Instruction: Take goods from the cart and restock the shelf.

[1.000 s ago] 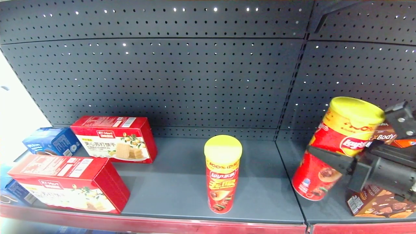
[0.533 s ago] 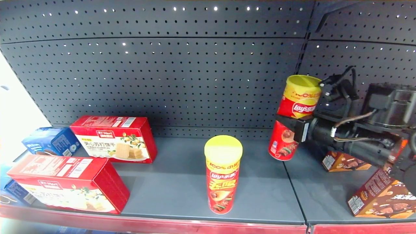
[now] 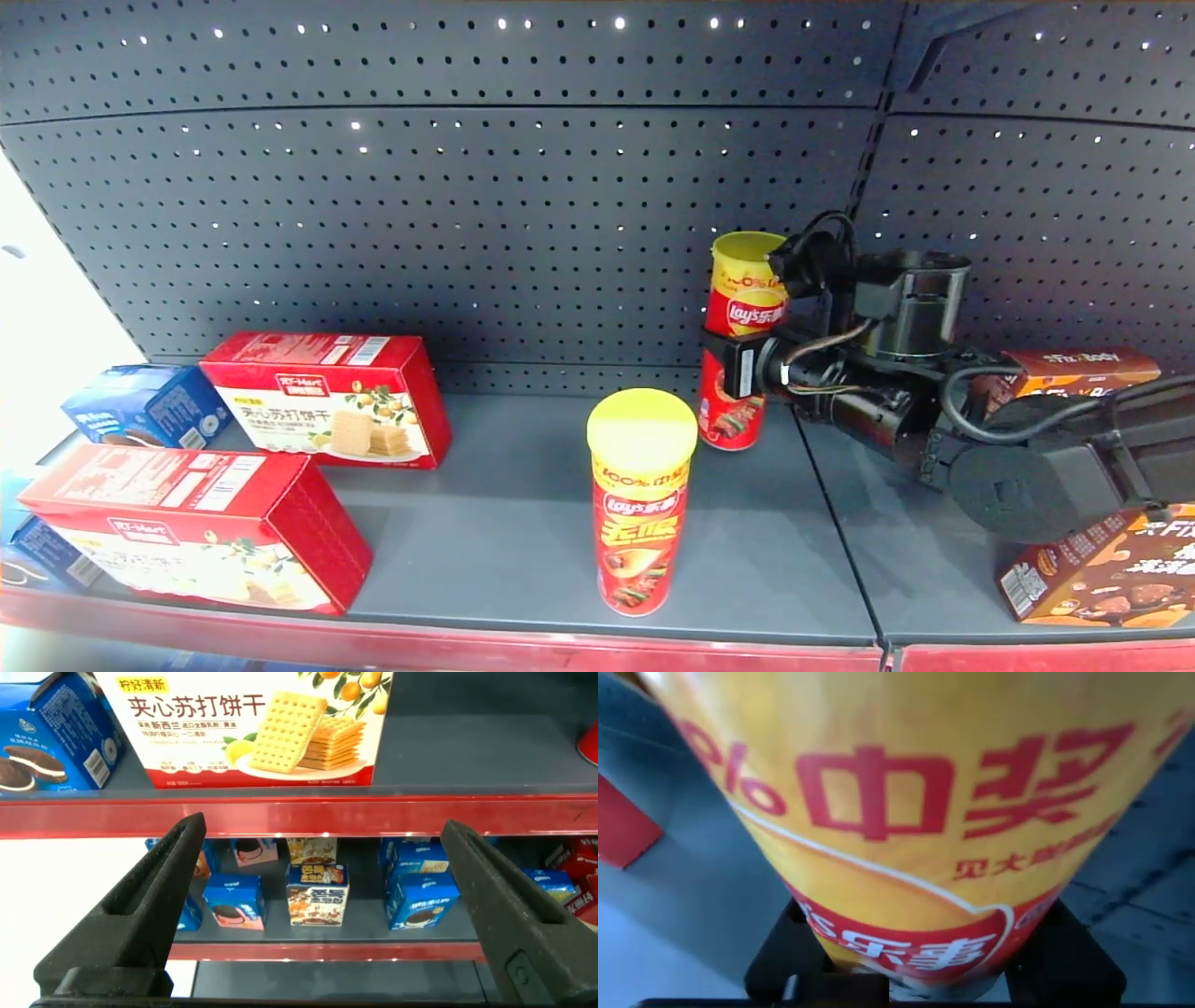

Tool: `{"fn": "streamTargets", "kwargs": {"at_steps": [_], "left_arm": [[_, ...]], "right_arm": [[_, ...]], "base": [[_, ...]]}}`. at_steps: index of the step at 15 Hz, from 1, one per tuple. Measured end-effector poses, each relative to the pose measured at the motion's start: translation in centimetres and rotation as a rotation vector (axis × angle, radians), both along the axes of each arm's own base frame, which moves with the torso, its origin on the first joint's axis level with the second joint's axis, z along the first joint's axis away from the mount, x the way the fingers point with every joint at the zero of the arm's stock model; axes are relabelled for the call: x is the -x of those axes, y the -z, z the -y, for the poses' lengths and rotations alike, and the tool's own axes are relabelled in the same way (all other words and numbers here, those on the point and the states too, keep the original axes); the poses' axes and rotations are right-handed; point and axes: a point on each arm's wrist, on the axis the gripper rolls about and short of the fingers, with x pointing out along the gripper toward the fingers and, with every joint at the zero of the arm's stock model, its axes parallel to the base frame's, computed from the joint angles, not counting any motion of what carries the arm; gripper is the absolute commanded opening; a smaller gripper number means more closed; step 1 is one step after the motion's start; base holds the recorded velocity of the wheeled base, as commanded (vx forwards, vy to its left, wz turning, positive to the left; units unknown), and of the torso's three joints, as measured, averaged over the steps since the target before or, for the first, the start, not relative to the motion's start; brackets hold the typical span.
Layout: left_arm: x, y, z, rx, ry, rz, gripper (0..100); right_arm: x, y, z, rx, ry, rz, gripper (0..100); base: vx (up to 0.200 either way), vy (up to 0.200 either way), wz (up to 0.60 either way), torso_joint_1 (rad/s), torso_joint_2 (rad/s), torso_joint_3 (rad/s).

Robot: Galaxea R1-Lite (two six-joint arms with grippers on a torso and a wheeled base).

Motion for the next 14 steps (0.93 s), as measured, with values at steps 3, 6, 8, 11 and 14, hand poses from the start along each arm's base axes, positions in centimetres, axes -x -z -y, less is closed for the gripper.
{"fn": "streamTargets", "kwargs": {"at_steps": [3,6,8,11,14], "left_arm": [[0.0,0.0,0.0,0.0,0.0,0.0,100],[0.0,0.0,0.0,0.0,0.0,0.0,100],[0.0,0.0,0.0,0.0,0.0,0.0,100],[0.0,0.0,0.0,0.0,0.0,0.0,100],[0.0,0.0,0.0,0.0,0.0,0.0,100]], "right_arm": [[-0.6,0.6,-0.7,-0.006,0.045,-0.008,0],[-0.6,1.2,-1.4,-0.031,0.079,-0.036,0],[-0.6,1.5,-1.9,-0.034,0.07,-0.04,0],[-0.8,2.0,-2.6,-0.036,0.055,-0.04,0],[-1.2,2.3,-3.2,-0.042,0.05,-0.035,0]], "base": [[0.0,0.0,0.0,0.0,0.0,0.0],[0.0,0.0,0.0,0.0,0.0,0.0],[0.0,0.0,0.0,0.0,0.0,0.0],[0.0,0.0,0.0,0.0,0.0,0.0],[0.0,0.0,0.0,0.0,0.0,0.0]]}}
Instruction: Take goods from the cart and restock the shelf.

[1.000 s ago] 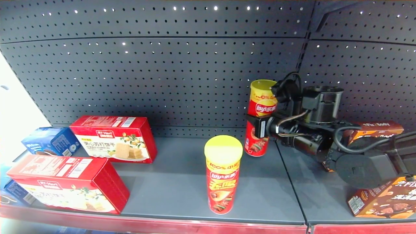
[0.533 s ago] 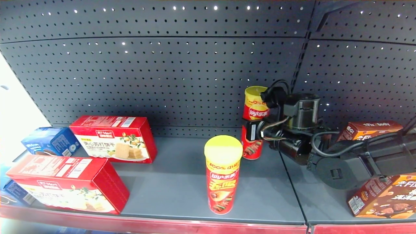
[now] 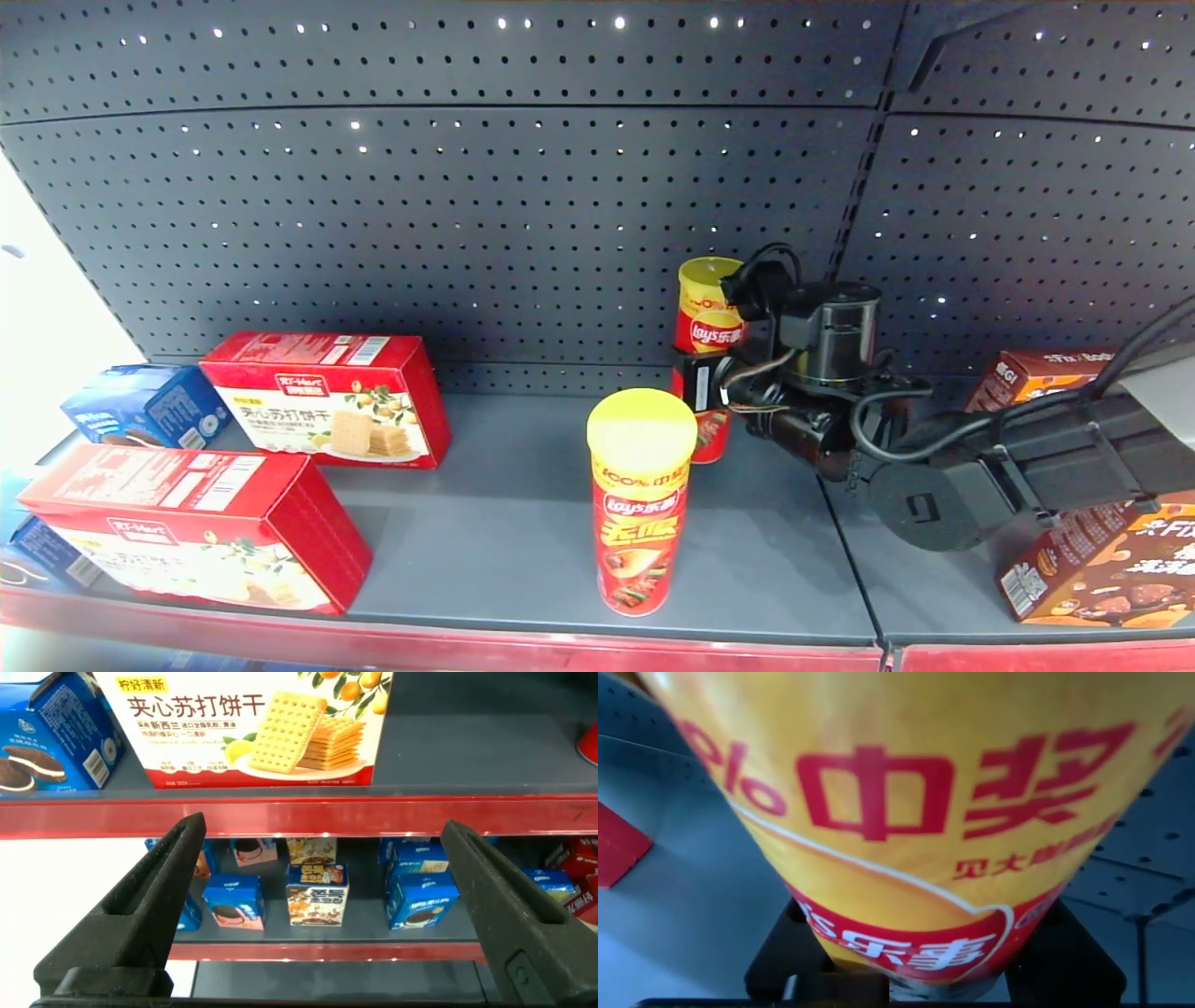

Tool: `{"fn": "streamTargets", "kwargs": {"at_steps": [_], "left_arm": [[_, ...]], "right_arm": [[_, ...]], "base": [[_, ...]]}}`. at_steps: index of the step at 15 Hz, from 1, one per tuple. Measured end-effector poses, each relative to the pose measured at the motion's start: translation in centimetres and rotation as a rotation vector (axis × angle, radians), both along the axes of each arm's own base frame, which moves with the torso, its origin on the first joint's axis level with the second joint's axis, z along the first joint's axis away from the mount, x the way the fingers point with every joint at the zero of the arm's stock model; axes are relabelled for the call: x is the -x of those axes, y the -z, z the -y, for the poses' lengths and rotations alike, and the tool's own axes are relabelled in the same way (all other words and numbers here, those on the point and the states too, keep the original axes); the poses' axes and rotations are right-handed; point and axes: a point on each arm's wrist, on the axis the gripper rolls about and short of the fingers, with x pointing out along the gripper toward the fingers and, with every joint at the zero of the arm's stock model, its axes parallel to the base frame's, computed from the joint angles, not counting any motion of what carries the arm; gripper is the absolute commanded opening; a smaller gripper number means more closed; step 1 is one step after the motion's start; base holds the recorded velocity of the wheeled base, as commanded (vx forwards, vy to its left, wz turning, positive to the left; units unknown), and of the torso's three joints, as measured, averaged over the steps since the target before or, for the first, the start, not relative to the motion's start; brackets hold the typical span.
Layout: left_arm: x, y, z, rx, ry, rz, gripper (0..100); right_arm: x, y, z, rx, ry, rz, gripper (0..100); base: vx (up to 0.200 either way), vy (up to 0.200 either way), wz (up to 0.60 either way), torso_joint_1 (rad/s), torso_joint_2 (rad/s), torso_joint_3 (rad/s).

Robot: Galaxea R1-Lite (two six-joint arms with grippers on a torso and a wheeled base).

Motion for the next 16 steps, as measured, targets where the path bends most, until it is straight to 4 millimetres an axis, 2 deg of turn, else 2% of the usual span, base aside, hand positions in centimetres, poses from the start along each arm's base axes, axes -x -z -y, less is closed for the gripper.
{"fn": "streamTargets", "kwargs": {"at_steps": [9,16], "left_arm": [[0.0,0.0,0.0,0.0,0.0,0.0,100],[0.0,0.0,0.0,0.0,0.0,0.0,100]], "right_arm": [[-1.9,1.1,-1.6,-0.009,-0.006,0.01,0],[-2.0,1.9,-2.5,-0.001,-0.022,0.0,0]], "base": [[0.0,0.0,0.0,0.0,0.0,0.0],[0.0,0.0,0.0,0.0,0.0,0.0]]}}
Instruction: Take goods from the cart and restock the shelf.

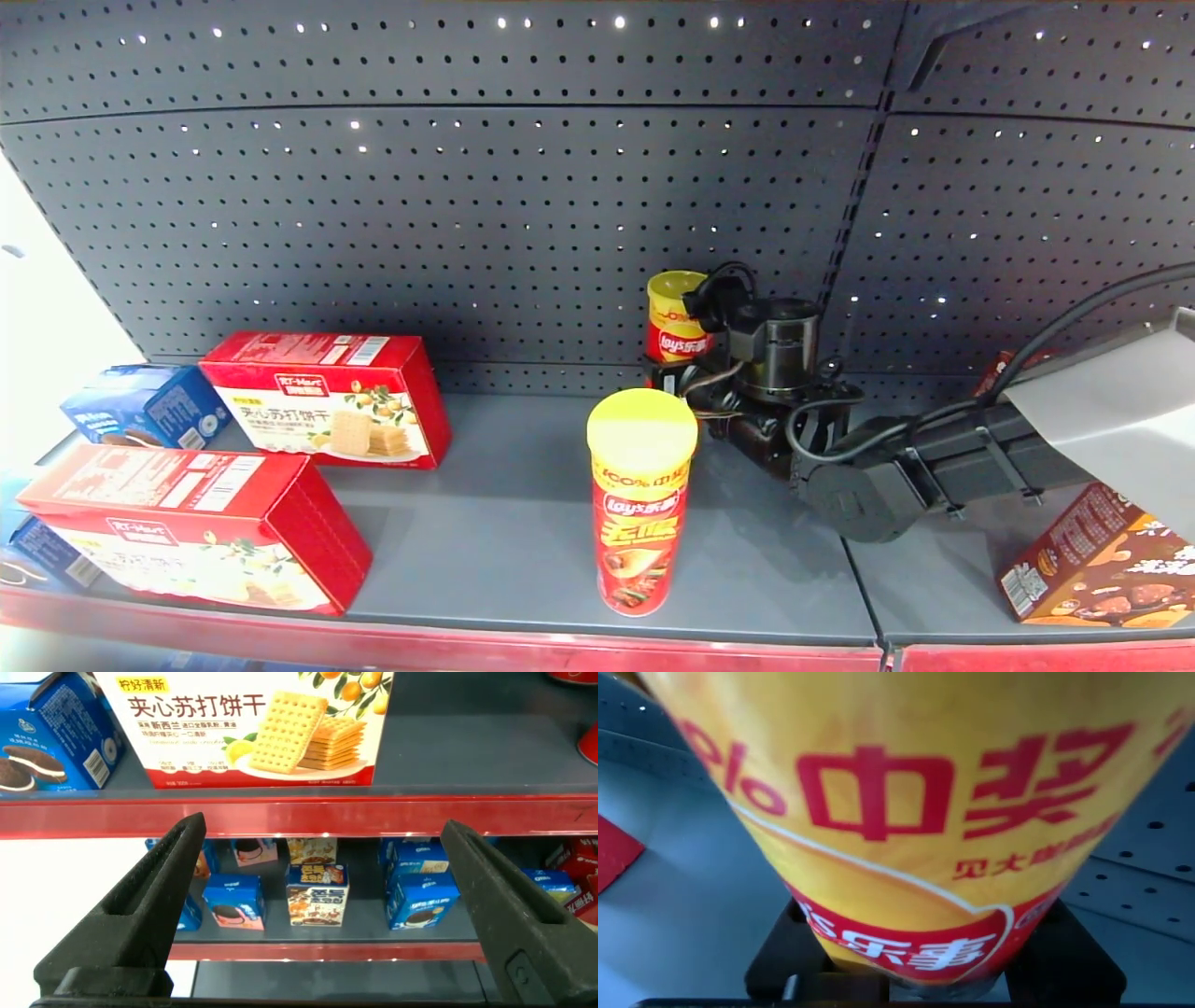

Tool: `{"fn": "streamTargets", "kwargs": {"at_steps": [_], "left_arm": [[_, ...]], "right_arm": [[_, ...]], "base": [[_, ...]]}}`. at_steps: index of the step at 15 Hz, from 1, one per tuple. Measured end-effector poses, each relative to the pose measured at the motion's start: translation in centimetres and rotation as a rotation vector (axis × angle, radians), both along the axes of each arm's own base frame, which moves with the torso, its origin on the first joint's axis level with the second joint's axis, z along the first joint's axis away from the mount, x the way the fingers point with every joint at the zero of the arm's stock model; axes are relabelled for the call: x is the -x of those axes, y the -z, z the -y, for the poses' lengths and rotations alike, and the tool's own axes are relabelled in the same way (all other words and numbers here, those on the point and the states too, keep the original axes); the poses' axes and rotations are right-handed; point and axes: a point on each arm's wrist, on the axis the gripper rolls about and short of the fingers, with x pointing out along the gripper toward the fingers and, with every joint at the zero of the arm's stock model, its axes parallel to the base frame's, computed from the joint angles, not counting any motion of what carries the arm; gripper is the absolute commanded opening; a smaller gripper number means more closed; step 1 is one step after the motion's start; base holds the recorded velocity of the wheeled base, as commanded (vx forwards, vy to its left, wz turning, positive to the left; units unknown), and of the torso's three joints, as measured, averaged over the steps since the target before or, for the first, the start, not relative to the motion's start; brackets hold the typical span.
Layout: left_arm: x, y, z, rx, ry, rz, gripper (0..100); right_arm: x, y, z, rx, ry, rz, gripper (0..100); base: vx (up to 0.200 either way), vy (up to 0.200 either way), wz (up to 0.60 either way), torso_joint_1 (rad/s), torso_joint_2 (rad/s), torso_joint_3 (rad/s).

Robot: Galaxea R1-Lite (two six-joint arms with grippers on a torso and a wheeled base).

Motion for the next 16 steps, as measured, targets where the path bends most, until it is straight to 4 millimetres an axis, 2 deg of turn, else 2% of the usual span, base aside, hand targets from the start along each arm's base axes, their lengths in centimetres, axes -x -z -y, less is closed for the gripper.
{"fn": "streamTargets", "kwargs": {"at_steps": [4,5,11,16], "left_arm": [[0.0,0.0,0.0,0.0,0.0,0.0,100],[0.0,0.0,0.0,0.0,0.0,0.0,100],[0.0,0.0,0.0,0.0,0.0,0.0,100],[0.0,0.0,0.0,0.0,0.0,0.0,100]], "right_arm": [[0.2,0.1,-0.4,0.002,-0.01,-0.002,0],[0.3,0.2,-0.5,0.002,-0.013,-0.002,100],[0.8,0.4,-0.4,0.02,-0.017,-0.022,100],[2.4,1.3,1.6,0.065,-0.005,-0.078,100]], "base": [[0.0,0.0,0.0,0.0,0.0,0.0],[0.0,0.0,0.0,0.0,0.0,0.0],[0.0,0.0,0.0,0.0,0.0,0.0],[0.0,0.0,0.0,0.0,0.0,0.0]]}}
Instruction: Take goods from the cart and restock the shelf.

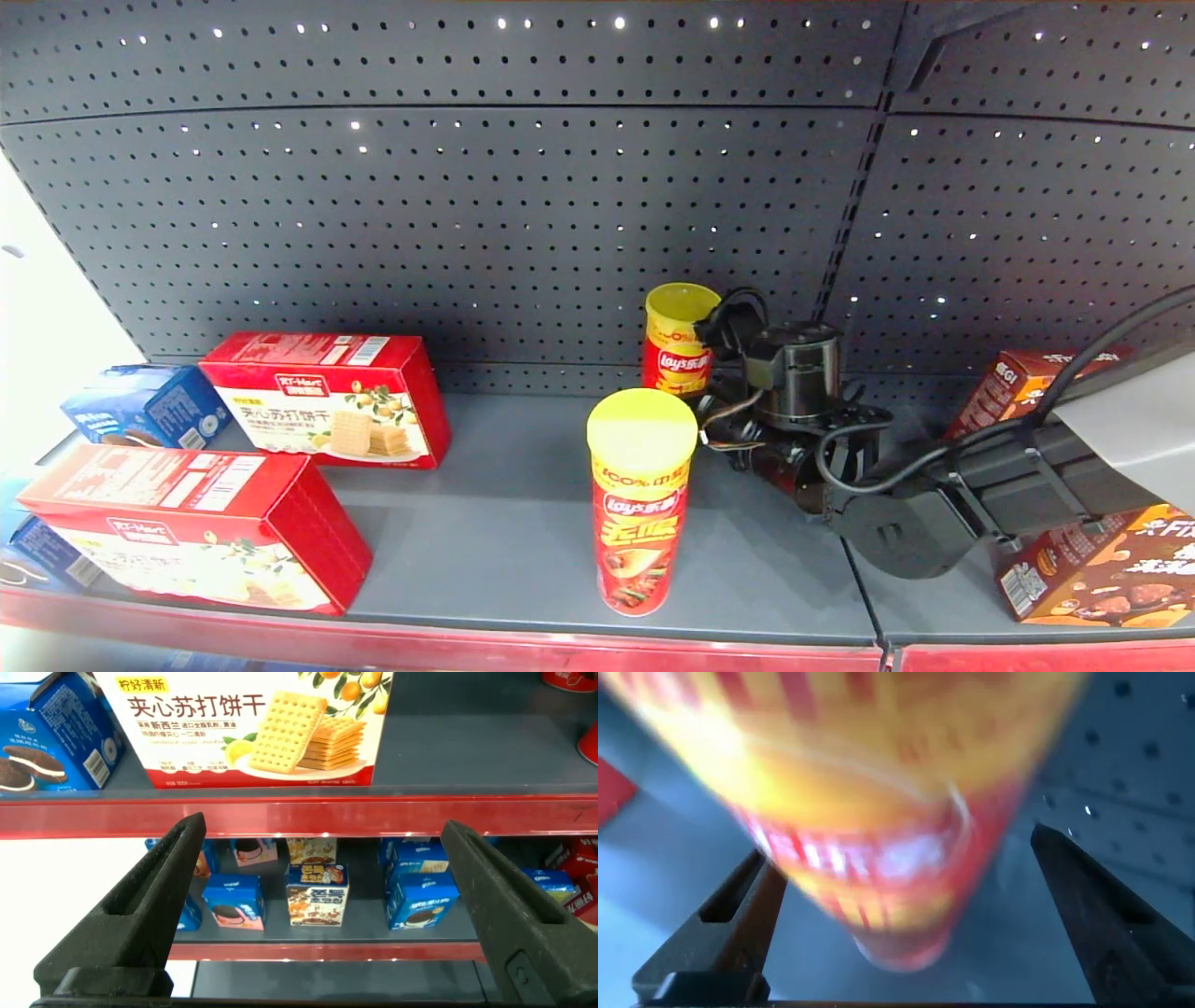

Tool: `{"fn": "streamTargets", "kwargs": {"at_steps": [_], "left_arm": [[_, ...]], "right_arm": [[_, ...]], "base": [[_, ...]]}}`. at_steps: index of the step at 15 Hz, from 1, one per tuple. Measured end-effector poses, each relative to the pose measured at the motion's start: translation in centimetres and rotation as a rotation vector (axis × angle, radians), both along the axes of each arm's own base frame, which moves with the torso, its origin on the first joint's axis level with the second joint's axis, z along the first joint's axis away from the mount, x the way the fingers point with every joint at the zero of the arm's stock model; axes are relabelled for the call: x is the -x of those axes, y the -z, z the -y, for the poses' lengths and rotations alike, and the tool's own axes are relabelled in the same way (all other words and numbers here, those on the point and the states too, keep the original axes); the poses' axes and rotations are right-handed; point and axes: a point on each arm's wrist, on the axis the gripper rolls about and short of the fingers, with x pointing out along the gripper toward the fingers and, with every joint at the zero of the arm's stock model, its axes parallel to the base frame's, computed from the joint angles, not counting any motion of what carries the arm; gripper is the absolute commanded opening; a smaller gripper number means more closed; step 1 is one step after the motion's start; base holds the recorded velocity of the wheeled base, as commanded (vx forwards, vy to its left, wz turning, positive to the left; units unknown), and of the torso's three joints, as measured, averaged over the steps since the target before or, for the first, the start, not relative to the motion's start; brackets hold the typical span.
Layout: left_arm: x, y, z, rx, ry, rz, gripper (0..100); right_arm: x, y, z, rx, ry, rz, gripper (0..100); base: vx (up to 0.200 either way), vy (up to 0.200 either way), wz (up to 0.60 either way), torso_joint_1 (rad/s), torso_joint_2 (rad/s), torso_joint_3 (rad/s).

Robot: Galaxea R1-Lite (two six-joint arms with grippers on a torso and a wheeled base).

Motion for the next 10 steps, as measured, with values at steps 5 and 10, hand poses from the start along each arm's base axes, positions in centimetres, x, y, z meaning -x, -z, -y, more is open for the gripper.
{"fn": "streamTargets", "kwargs": {"at_steps": [5,10], "left_arm": [[0.0,0.0,0.0,0.0,0.0,0.0,100],[0.0,0.0,0.0,0.0,0.0,0.0,100]], "right_arm": [[2.0,-0.7,2.0,0.015,0.013,-0.015,100],[5.0,-2.3,5.6,0.024,0.027,-0.023,100]], "base": [[0.0,0.0,0.0,0.0,0.0,0.0],[0.0,0.0,0.0,0.0,0.0,0.0]]}}
